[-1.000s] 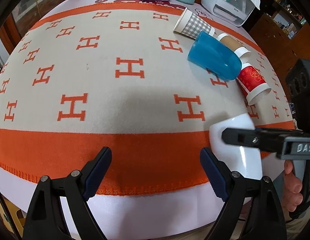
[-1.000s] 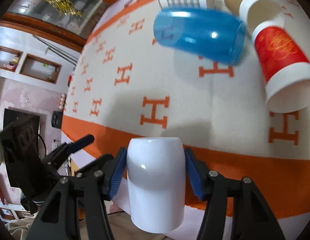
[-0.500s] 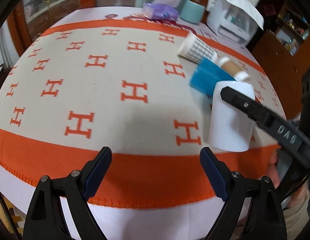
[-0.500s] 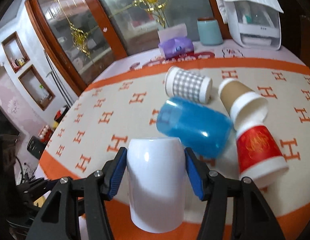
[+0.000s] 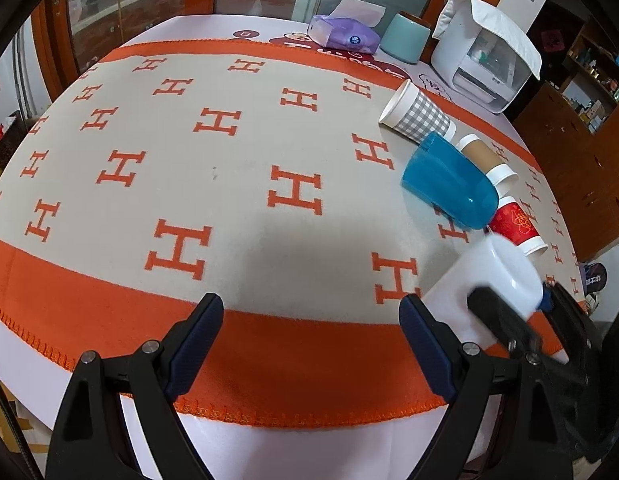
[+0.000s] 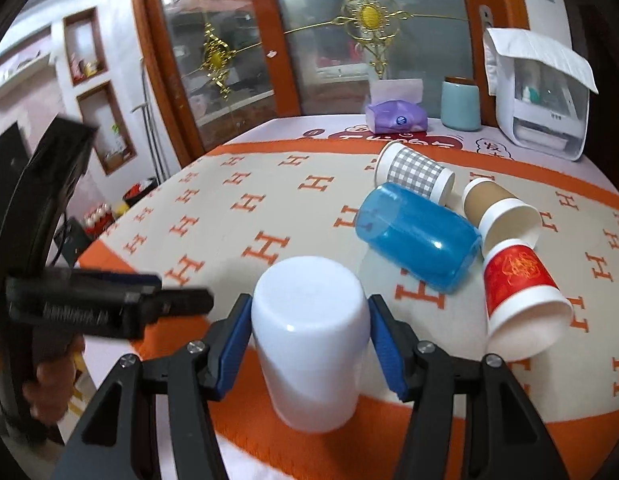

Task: Flip cup upside down
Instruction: 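Carry the white cup with the right tool and lower it onto the cloth, then open the right tool and release the white cup upside down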

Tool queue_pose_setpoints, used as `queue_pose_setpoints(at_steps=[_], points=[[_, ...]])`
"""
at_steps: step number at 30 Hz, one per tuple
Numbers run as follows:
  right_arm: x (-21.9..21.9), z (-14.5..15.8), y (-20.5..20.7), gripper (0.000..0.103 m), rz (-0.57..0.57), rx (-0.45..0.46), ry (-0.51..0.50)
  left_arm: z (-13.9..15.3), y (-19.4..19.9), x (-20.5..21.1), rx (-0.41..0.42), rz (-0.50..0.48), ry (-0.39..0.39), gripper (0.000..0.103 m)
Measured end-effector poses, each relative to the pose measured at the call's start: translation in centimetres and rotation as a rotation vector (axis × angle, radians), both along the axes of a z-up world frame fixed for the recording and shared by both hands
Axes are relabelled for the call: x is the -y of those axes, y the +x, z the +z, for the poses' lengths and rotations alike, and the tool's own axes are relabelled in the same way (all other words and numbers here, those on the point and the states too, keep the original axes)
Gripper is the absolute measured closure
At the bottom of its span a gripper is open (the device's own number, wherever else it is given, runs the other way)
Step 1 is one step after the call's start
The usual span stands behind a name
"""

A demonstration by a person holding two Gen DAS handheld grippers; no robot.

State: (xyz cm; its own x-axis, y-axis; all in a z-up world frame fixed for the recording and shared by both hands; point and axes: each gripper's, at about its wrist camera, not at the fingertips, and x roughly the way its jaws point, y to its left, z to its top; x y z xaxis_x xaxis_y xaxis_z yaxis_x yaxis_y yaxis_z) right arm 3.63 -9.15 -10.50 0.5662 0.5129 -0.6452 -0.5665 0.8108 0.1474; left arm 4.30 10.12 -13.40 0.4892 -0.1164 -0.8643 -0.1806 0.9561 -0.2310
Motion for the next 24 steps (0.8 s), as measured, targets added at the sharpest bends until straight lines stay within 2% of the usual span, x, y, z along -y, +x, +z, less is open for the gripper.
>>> queue_pose_setpoints(at_steps=[9,15,18,20,24], points=[[-0.3,-0.4,-1.5,0.046,0.0,0.089,-0.017,0.5,-0.6,0.8,0.022,-0.019,0.02,0.015],[-0.9,-0.2,-2.6,0.044,0.02,0.124,-0.076,1.5,-1.1,1.1,0.046,-0.026,0.05,0.015],[-0.4,0.5,-2.7,0.035,-0.002,0.126,-0.041,2.0,-1.3,1.3,0.053,-0.027,0.06,0.012],[0.2,1.1,-2.6,0.034,-0.01,0.106,0.006,2.3,-1.3,1.3,0.056,-0.027,0.061,0.008],[1.3,2.6,-2.8,0.034,-0.021,0.061,0.048,3.2,-1.7,1.7,0.066,-0.034,0.074,0.008]])
